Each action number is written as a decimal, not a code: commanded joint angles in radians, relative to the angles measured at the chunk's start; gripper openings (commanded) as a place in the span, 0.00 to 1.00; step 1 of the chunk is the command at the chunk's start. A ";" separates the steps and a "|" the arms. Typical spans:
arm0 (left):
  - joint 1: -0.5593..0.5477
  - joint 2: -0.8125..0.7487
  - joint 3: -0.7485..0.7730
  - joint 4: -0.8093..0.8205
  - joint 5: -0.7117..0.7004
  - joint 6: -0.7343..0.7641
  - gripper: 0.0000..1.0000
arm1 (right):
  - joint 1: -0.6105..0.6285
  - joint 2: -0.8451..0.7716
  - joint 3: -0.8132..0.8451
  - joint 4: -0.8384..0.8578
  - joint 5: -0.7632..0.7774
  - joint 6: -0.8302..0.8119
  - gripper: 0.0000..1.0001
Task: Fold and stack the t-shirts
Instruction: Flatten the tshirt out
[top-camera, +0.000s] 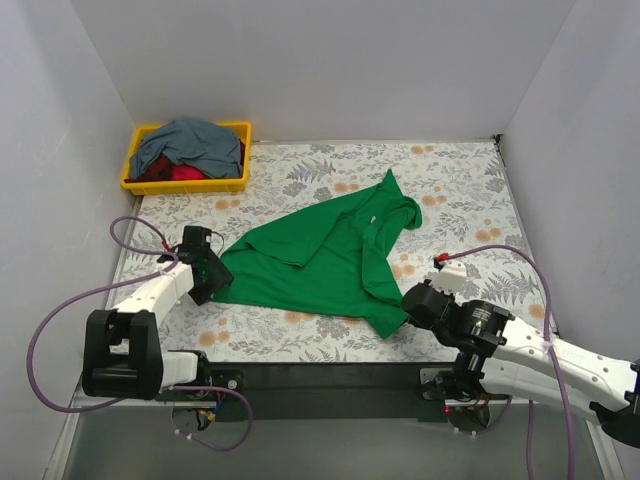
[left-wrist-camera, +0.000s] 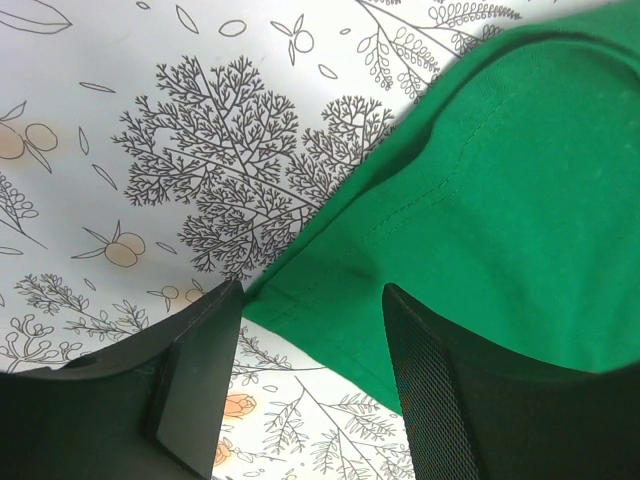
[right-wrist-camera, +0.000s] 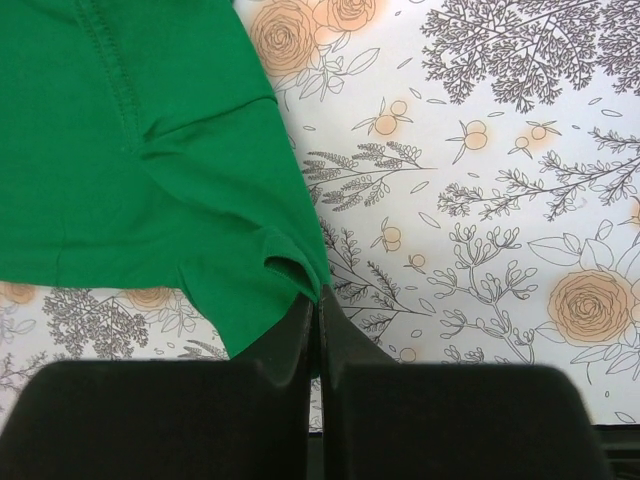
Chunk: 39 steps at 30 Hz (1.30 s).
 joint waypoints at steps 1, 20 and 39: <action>0.000 0.011 -0.003 -0.038 -0.038 -0.023 0.57 | 0.003 0.018 0.023 0.059 -0.002 -0.055 0.01; -0.089 0.042 0.011 -0.043 -0.115 -0.043 0.00 | 0.003 0.262 0.162 0.136 -0.145 -0.384 0.52; -0.089 -0.066 0.011 -0.011 -0.104 -0.021 0.00 | -0.357 1.039 0.799 0.277 -0.191 -0.746 0.66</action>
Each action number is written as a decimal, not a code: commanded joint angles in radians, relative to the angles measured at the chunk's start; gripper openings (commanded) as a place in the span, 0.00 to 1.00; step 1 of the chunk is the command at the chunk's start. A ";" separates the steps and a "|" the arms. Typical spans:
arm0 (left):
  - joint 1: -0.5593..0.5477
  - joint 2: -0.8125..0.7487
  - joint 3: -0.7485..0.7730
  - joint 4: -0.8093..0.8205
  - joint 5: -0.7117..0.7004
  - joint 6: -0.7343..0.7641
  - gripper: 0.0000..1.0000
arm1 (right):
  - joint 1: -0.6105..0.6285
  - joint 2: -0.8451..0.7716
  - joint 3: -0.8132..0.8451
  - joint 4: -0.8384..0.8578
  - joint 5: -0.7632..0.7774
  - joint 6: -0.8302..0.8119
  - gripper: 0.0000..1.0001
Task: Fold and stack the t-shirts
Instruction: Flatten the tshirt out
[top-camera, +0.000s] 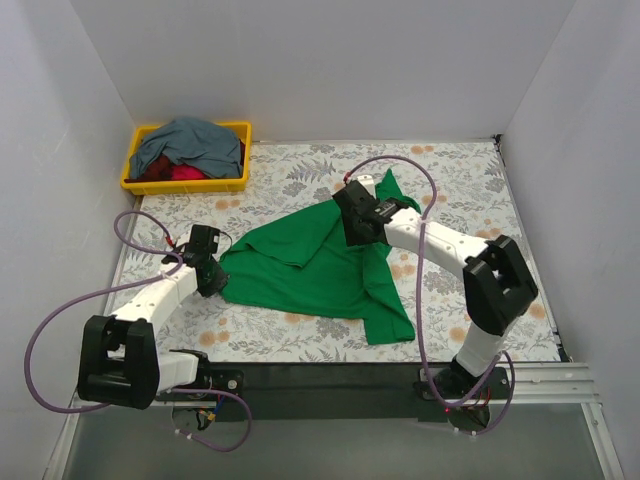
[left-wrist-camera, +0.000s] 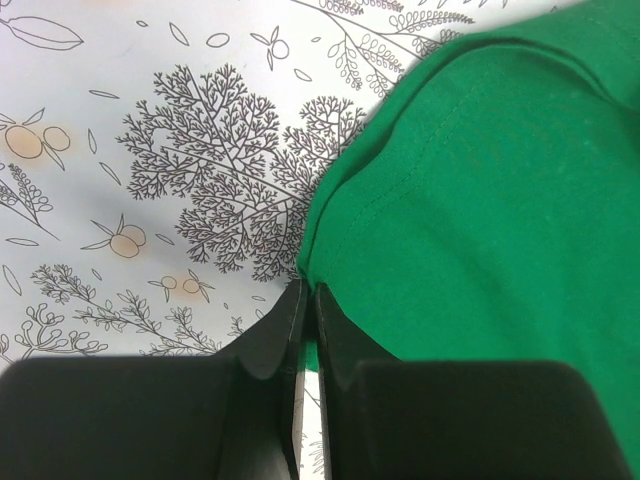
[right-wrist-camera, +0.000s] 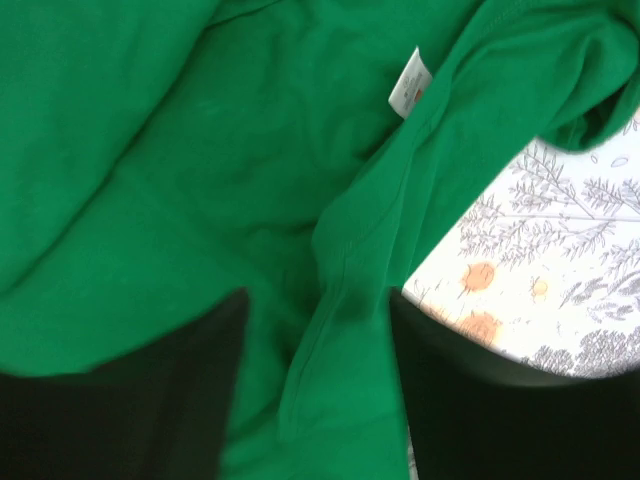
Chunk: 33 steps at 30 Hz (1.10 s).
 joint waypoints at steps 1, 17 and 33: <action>-0.004 -0.038 -0.003 0.017 0.003 0.002 0.00 | -0.049 0.082 0.062 0.017 0.049 -0.048 0.53; -0.004 -0.064 -0.013 0.026 0.039 0.008 0.00 | -0.567 -0.338 -0.328 0.017 0.095 0.001 0.67; -0.002 -0.056 -0.006 0.030 0.023 0.005 0.00 | -0.402 -0.179 -0.408 0.274 -0.428 -0.069 0.67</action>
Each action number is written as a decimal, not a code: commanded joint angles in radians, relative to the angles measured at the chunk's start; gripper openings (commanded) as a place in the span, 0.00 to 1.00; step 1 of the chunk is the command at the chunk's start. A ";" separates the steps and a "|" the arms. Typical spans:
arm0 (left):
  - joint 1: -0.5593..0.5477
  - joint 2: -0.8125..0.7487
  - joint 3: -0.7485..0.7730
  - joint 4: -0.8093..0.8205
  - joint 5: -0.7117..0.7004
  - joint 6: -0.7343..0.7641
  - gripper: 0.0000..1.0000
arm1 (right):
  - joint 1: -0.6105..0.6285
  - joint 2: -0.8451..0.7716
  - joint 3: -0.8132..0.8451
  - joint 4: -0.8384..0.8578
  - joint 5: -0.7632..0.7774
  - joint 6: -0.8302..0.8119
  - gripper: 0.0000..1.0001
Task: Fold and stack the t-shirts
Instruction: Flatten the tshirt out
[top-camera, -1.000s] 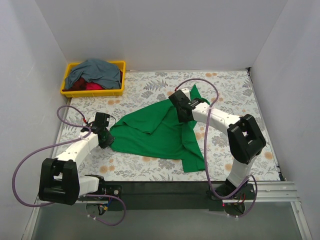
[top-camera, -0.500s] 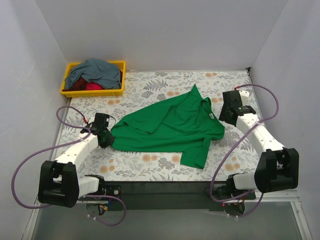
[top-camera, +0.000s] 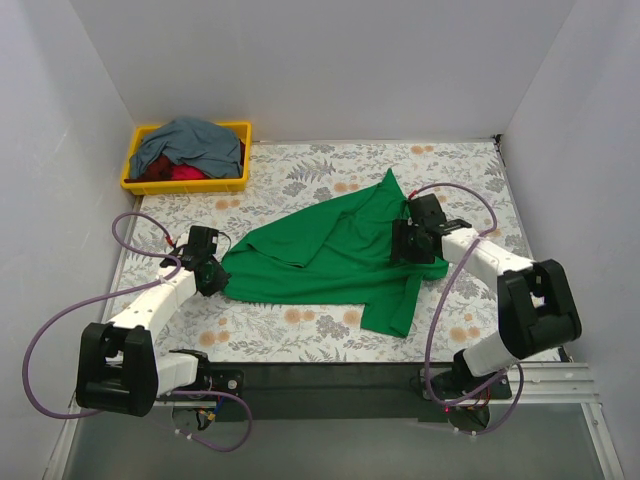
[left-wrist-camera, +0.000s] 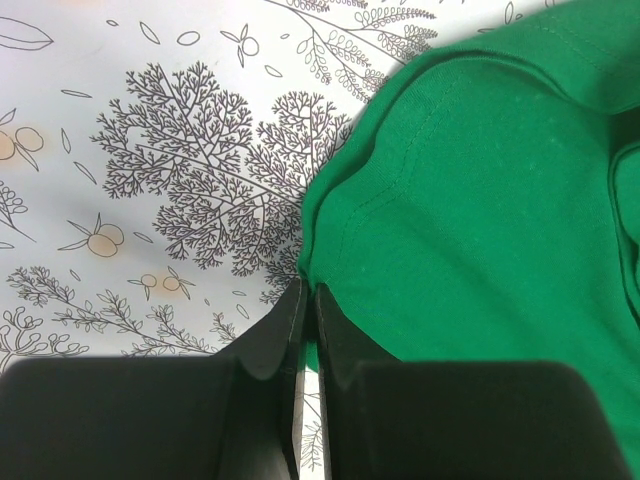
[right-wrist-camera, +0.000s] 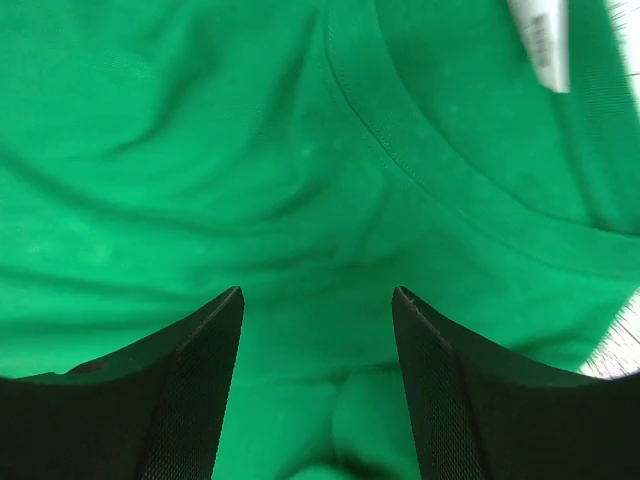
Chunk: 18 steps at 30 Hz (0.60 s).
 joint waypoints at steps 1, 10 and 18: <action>-0.001 -0.006 0.008 0.009 -0.014 0.005 0.00 | -0.007 0.088 0.010 0.087 -0.031 -0.036 0.67; 0.050 0.231 0.108 0.084 0.008 -0.040 0.00 | -0.116 0.360 0.158 0.186 0.003 -0.085 0.69; 0.053 0.410 0.266 0.115 0.019 -0.028 0.00 | -0.173 0.485 0.435 0.153 0.027 -0.158 0.78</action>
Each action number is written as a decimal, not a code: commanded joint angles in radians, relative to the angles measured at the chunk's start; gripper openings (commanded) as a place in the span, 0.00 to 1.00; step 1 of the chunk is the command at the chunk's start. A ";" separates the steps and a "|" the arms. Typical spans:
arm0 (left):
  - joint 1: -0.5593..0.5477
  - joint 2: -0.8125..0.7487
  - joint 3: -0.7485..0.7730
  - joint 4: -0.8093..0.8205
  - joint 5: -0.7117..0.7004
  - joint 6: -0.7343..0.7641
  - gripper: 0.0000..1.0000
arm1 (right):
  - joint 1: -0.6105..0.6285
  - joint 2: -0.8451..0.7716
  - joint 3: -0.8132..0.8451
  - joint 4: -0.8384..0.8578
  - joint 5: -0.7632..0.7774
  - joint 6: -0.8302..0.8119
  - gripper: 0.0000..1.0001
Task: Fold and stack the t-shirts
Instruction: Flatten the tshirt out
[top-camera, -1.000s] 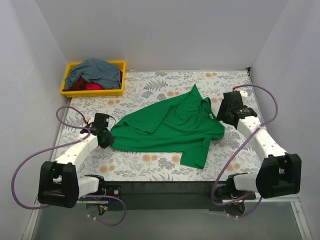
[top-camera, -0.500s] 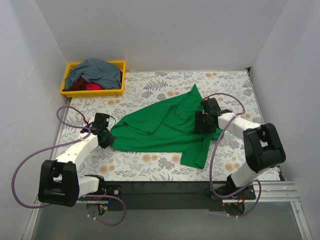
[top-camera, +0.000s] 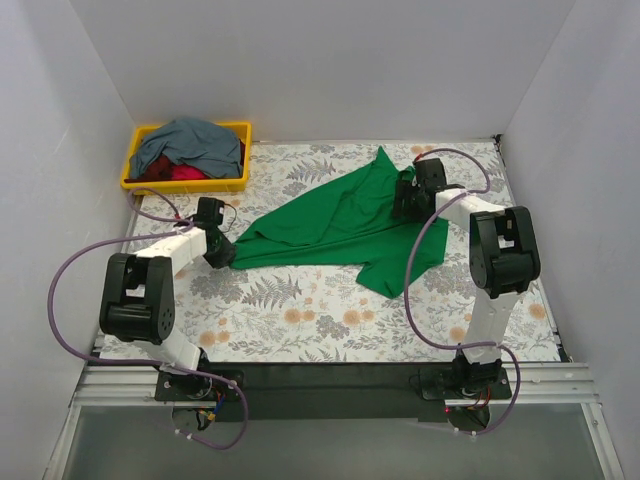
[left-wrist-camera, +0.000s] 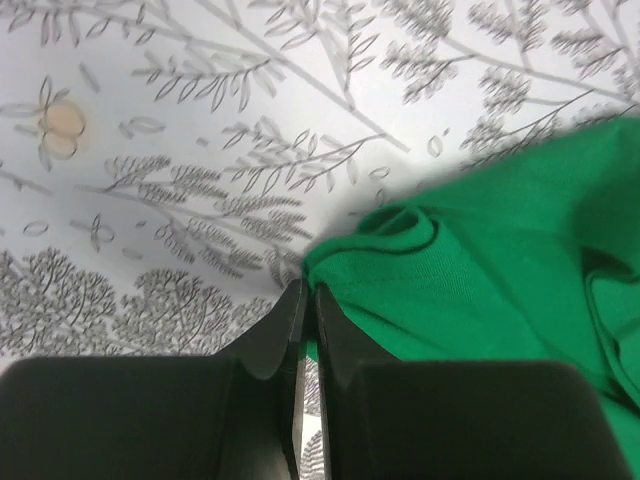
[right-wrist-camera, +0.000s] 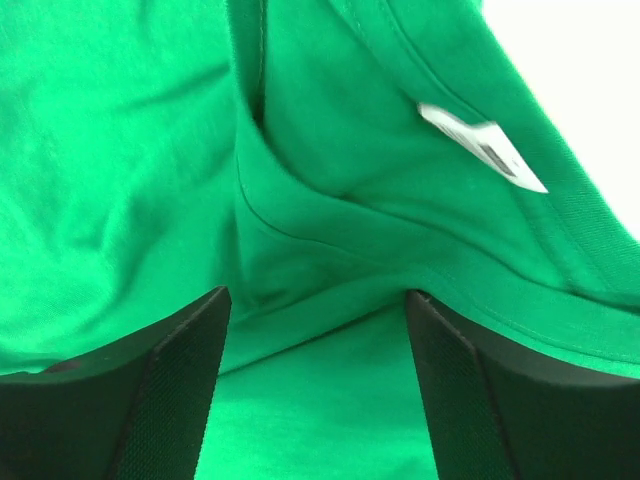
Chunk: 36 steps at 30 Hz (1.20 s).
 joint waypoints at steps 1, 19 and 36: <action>0.009 0.025 0.030 0.014 -0.022 0.020 0.00 | -0.017 -0.014 0.073 -0.055 0.049 -0.062 0.79; 0.009 -0.210 -0.083 0.023 -0.038 0.110 0.00 | 0.268 -0.459 -0.317 -0.199 0.179 0.049 0.68; 0.009 -0.239 -0.091 0.021 -0.045 0.107 0.00 | 0.443 -0.403 -0.375 -0.473 0.459 0.239 0.67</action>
